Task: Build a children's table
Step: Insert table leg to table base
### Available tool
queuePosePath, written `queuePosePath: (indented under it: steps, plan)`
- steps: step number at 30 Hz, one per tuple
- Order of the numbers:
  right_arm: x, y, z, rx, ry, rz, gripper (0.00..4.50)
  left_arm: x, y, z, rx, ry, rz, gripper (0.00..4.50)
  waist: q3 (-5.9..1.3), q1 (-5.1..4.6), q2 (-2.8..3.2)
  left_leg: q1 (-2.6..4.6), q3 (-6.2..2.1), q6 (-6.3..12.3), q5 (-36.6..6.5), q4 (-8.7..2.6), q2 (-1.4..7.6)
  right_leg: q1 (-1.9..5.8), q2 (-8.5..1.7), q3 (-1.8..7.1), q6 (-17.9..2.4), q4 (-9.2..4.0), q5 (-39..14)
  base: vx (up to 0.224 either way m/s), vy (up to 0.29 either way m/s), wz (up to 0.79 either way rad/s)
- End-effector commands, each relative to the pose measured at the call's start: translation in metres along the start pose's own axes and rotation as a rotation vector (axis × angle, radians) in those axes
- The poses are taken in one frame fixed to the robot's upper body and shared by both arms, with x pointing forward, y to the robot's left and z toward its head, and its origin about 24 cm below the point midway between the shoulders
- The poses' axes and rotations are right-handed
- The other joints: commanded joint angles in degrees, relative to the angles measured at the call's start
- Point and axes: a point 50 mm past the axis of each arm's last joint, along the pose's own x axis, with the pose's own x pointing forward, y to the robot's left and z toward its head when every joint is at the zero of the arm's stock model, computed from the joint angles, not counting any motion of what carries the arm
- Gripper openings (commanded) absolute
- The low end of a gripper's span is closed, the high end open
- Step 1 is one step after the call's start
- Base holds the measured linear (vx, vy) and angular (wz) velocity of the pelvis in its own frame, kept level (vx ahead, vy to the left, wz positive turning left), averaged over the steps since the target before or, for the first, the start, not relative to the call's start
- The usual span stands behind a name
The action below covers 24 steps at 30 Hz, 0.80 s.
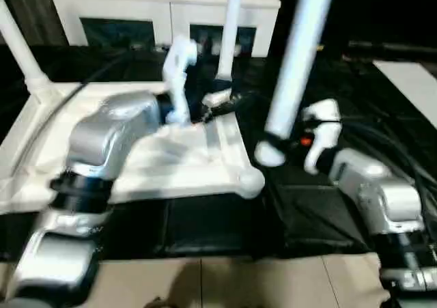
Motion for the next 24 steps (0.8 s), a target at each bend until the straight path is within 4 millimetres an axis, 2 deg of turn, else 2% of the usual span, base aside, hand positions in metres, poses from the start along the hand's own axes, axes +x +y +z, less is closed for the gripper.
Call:
queuePosePath:
  steps: [1,3,4,5,6,7,11,13,14,17,18,22,24]
  plan:
    - [-0.005,-0.008,0.004,-0.026,-0.030,-0.042,1.89,0.006,-0.013,-0.024,0.045,0.109,-0.133,3.62,-4.10,-0.38,0.64,0.73,-0.20,-1.79,-9.65,-3.89,1.41,3.14,-3.68,2.74,-7.26,-3.90,-12.73,0.000,0.000,0.00]
    - [-0.007,-0.006,0.003,-0.023,-0.038,-0.043,1.89,0.007,-0.024,-0.050,0.018,0.214,-0.240,3.64,-4.15,-0.30,0.76,0.79,-0.14,-1.93,-9.17,-3.93,1.50,3.12,-3.78,2.79,-8.23,-3.66,-11.05,0.000,0.000,0.00]
    - [-0.008,-0.006,0.003,-0.022,-0.037,-0.040,1.89,0.007,-0.026,-0.055,0.019,0.244,-0.255,3.64,-4.21,-0.22,0.99,0.89,-0.18,-1.99,-9.15,-3.92,1.54,3.10,-3.79,2.78,-8.62,-3.60,-10.37,0.000,0.000,0.00]
    - [-0.008,-0.004,0.002,-0.022,-0.038,-0.034,1.89,0.008,-0.029,-0.065,0.026,0.280,-0.275,3.50,-4.20,-0.27,0.91,0.83,-0.16,-1.96,-9.46,-3.92,1.55,3.17,-3.80,2.79,-9.26,-3.54,-9.42,0.000,0.000,0.00]
    - [-0.008,-0.004,0.002,-0.022,-0.038,-0.034,1.89,0.008,-0.029,-0.065,0.026,0.280,-0.275,3.41,-4.15,-0.27,0.97,0.90,-0.12,-1.92,-10.31,-3.92,1.50,3.14,-3.79,2.79,-9.54,-3.63,-9.72,0.000,0.000,0.00]
    - [-0.008,-0.002,0.002,-0.020,-0.040,-0.021,1.89,0.009,-0.030,-0.073,0.010,0.297,-0.291,3.33,-4.09,-0.23,1.09,0.97,-0.15,-1.99,-11.26,-3.95,1.53,3.15,-3.92,2.79,-9.86,-3.77,-10.70,0.000,0.000,0.00]
    - [-0.007,0.003,0.000,-0.020,-0.048,0.003,1.89,0.013,-0.029,-0.089,0.014,0.337,-0.310,3.12,-3.88,-0.30,1.07,0.99,-0.22,-1.97,-13.50,-4.09,1.43,3.10,-3.93,2.75,-8.55,-4.56,-15.37,0.000,0.000,0.00]
    - [-0.007,0.004,-0.001,-0.021,-0.049,0.008,1.89,0.013,-0.027,-0.094,0.031,0.357,-0.311,2.86,-4.02,-0.23,1.09,1.02,-0.33,-2.17,-13.57,-4.10,1.62,3.15,-4.12,2.80,-8.59,-4.38,-15.12,0.000,0.000,0.00]
    - [-0.007,0.004,-0.002,-0.021,-0.048,0.011,1.89,0.014,-0.024,-0.096,0.037,0.365,-0.299,2.85,-4.05,-0.20,1.27,1.04,-0.34,-2.11,-13.43,-4.08,1.58,3.10,-4.08,2.80,-8.78,-4.38,-14.61,0.000,0.000,0.00]
    - [-0.008,0.006,-0.003,-0.023,-0.044,0.023,1.89,0.016,-0.017,-0.099,0.053,0.383,-0.249,2.78,-4.16,-0.22,1.12,1.00,-0.27,-1.83,-12.69,-3.95,1.49,3.25,-4.00,2.77,-9.80,-4.07,-11.73,0.000,0.000,0.00]
    - [-0.008,0.006,-0.003,-0.024,-0.043,0.027,1.89,0.017,-0.015,-0.100,0.061,0.388,-0.232,2.47,-4.23,-0.09,1.18,1.01,-0.36,-1.81,-12.45,-3.94,1.58,3.33,-4.13,2.76,-10.06,-3.96,-11.31,0.000,0.000,0.00]
    - [-0.007,0.009,-0.003,-0.029,-0.038,0.048,1.89,0.017,-0.008,-0.101,0.069,0.401,-0.211,2.43,-4.26,-0.04,1.19,0.95,-0.35,-1.44,-11.91,-3.90,1.68,3.42,-4.23,2.78,-11.00,-3.74,-9.63,0.000,0.000,0.00]
    - [-0.007,0.010,-0.003,-0.030,-0.036,0.053,1.89,0.016,-0.008,-0.102,0.069,0.405,-0.236,2.06,-4.19,-0.02,1.14,0.93,-0.32,-1.34,-11.86,-3.91,1.63,3.43,-4.25,2.79,-11.19,-3.80,-9.66,0.000,0.000,0.00]
